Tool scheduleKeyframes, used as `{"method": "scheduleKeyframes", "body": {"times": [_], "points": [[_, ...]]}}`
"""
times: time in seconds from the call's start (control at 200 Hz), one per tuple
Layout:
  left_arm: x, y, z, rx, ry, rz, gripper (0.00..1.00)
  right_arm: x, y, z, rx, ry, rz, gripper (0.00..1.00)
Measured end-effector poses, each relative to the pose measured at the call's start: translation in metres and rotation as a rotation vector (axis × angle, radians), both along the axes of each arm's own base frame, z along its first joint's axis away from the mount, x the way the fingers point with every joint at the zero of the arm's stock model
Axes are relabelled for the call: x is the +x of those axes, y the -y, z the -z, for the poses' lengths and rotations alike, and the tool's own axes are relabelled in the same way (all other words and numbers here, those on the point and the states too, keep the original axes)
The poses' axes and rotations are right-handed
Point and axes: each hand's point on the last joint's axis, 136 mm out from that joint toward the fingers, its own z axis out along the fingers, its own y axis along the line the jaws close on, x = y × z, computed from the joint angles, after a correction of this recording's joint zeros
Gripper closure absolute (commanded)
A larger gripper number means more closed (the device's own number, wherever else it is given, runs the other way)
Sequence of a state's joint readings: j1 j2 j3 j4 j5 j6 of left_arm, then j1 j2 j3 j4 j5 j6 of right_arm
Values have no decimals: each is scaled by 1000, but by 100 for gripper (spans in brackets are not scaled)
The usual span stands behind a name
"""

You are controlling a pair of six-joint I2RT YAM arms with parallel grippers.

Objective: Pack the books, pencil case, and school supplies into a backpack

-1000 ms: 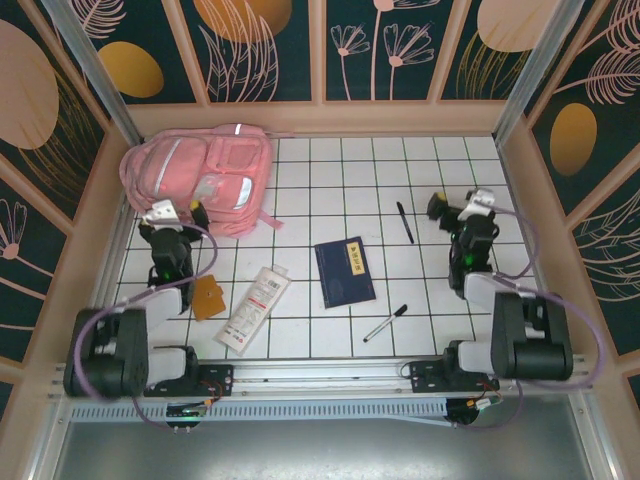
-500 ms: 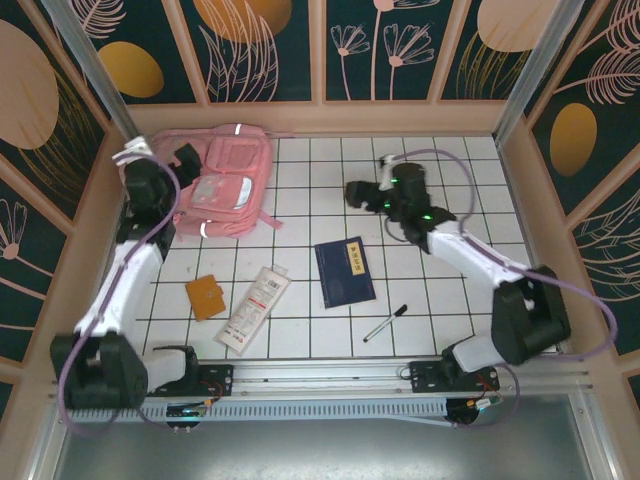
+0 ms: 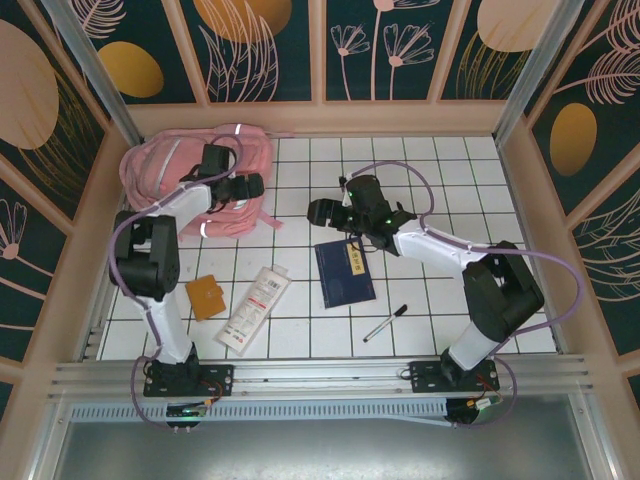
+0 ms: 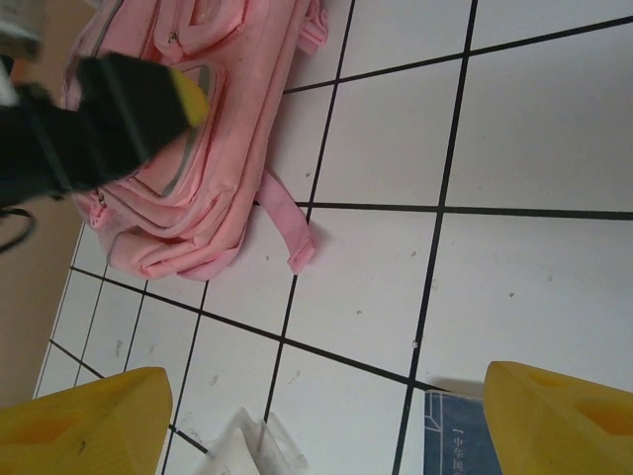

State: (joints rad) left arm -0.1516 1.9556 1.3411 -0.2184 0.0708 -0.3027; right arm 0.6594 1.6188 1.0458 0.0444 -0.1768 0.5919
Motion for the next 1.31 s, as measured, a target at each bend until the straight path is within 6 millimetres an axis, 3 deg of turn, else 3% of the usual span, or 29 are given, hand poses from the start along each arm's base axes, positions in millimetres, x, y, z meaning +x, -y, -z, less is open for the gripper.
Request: {"method": "scheduleKeyframes", "body": {"times": [0.07, 0.125, 0.205, 0.38, 0.53, 0.621, 0.691, 0.761, 0.841, 0.906, 0.981, 1.066, 1.126, 1.201, 1.246, 1.306], "points": [[1, 1, 17, 6, -32, 8, 8, -3, -3, 0, 9, -12, 5, 18], [5, 3, 13, 2, -24, 16, 18, -6, -7, 0, 15, -20, 9, 20], [9, 8, 11, -24, -14, 28, 23, -13, -9, 2, 28, -31, 12, 24], [17, 46, 8, -115, 12, 82, 17, -21, -5, 4, 53, -51, 30, 25], [22, 131, -2, -249, 30, 199, 16, -11, 13, 0, 71, -44, 74, 24], [14, 191, -11, -335, 25, 290, 5, 4, 41, 1, 71, -40, 142, 24], [-3, 235, -23, -404, 5, 364, 3, 21, 70, 1, 69, -34, 201, 23], [-17, 267, -43, -439, 0, 425, 2, 39, 101, 1, 53, -14, 258, 23], [-23, 280, -73, -436, 24, 450, 1, 57, 128, 4, 22, -7, 289, 22], [-22, 267, -105, -395, 68, 427, 1, 74, 133, 7, 2, -10, 272, 20], [-23, 230, -152, -331, 144, 359, 1, 96, 124, 14, -10, -7, 224, 17], [-28, 165, -208, -271, 259, 226, 1, 120, 107, 26, -13, -12, 164, 15], [-37, 107, -231, -241, 316, 111, 1, 137, 95, 37, -10, -18, 127, 15], [-47, 35, -230, -199, 341, -48, 1, 156, 81, 53, 4, -34, 99, 20], [-54, -9, -208, -157, 314, -156, 1, 163, 73, 65, 9, -46, 88, 24], [-64, -42, -166, -110, 236, -239, 1, 169, 63, 80, 16, -70, 72, 30]]}}
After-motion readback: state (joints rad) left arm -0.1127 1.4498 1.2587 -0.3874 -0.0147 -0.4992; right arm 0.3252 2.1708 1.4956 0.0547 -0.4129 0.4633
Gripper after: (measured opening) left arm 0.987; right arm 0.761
